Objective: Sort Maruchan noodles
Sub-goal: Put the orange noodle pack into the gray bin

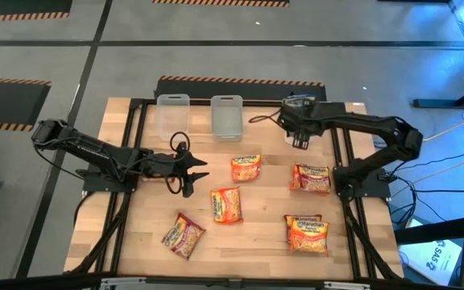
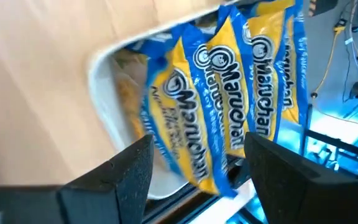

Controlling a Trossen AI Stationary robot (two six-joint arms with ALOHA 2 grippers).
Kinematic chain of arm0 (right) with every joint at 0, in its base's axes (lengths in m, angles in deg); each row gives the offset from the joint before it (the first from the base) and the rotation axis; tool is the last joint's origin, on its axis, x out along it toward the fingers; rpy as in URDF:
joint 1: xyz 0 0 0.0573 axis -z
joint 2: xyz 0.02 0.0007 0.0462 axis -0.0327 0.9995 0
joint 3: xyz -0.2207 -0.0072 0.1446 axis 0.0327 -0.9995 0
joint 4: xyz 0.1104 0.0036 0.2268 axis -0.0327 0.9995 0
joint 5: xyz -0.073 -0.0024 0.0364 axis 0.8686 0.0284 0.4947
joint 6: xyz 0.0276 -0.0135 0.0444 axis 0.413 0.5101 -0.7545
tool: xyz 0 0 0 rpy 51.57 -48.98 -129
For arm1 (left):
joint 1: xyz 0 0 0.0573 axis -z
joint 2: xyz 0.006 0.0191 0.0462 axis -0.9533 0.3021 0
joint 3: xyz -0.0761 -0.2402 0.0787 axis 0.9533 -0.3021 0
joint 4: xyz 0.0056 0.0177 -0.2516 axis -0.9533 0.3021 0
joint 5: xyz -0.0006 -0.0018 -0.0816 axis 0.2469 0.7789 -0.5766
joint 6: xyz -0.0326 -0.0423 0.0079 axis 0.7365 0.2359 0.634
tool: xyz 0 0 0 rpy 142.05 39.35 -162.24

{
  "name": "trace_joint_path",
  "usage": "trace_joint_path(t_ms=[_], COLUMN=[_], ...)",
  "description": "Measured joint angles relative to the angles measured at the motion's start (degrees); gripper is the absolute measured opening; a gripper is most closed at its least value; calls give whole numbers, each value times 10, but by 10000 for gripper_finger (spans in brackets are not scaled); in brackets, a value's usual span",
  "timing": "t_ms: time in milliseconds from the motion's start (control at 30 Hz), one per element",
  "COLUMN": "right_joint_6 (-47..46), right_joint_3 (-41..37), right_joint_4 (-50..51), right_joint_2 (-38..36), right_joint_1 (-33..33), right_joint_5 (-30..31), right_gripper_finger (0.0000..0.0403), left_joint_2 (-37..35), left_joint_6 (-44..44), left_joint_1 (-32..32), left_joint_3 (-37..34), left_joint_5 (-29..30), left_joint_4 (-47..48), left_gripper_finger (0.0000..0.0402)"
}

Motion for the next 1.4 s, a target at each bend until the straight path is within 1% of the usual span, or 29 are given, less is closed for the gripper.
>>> trace_joint_path(t_ms=[67, 167, 233, 300, 433, 533, 667, 767, 867, 1000, 1133, 1300, 1400], right_joint_6=[-45, -121, -167, -197, -226, -228, -230, -253, -283, -298, -318, -338, -344], right_joint_3=[0, -3, -17, -40, -101, -155, -222, -245, -245, -245, -244, -244, -244], right_joint_4=[6, -15, -54, -116, -277, -445, -658, -742, -774, -818, -856, -886, -909], right_joint_2=[-24, -58, -77, -90, -93, -83, -54, -20, 18, 63, 98, 136, 157], right_joint_1=[-32, -92, -139, -190, -285, -346, -403, -426, -438, -444, -443, -443, -443], right_joint_5=[-9, -61, -95, -118, -157, -158, -164, -174, -177, -177, -171, -167, -167], right_gripper_finger=[236, 236, 236, 236, 236, 236, 236, 236, 236, 236, 236, 236, 236], left_joint_2=[0, 2, 12, 27, 80, 121, 165, 193, 215, 241, 248, 249, 249], left_joint_6=[0, 0, -2, -7, -19, -26, -21, -4, 8, 15, 30, 76, 116], left_joint_1=[0, 0, 1, 6, 16, 23, 31, 35, 43, 56, 70, 92, 101], left_joint_3=[0, 0, 0, 0, 0, 0, 0, 0, 0, 0, 0, 0, 0], left_joint_5=[0, 0, -9, -17, -25, -33, -32, -33, -36, -45, -47, -66, -89], left_joint_4=[0, -10, -26, -48, -102, -146, -174, -180, -180, -189, -186, -127, -96], left_gripper_finger=[166, 166, 166, 166, 166, 166, 166, 166, 166, 166, 166, 166, 166])
